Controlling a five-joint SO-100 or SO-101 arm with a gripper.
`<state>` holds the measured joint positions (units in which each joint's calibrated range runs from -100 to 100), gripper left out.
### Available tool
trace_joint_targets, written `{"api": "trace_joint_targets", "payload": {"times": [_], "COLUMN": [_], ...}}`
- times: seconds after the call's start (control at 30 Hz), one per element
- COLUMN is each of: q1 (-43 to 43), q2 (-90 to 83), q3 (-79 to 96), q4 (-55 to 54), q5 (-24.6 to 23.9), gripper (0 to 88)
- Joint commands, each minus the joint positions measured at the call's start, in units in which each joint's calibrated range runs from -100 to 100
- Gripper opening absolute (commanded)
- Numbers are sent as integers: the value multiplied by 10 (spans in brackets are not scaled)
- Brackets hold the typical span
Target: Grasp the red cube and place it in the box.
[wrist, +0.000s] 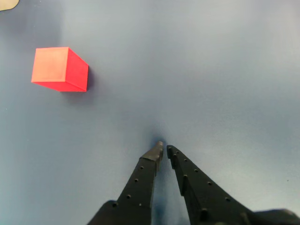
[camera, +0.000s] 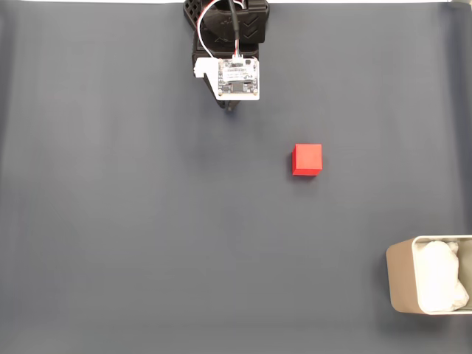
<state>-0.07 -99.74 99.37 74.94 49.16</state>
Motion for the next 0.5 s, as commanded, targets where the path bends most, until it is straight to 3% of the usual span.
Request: {"api": "trace_joint_targets", "payload": {"times": [0.0,0.27,0.47], "q1": [6,12,7], "q2": [1,3,50], "q3": [5,-18,-143], "q4": [7,-108,-202], "q5": [3,0,2], "gripper": [0,0,0]}}
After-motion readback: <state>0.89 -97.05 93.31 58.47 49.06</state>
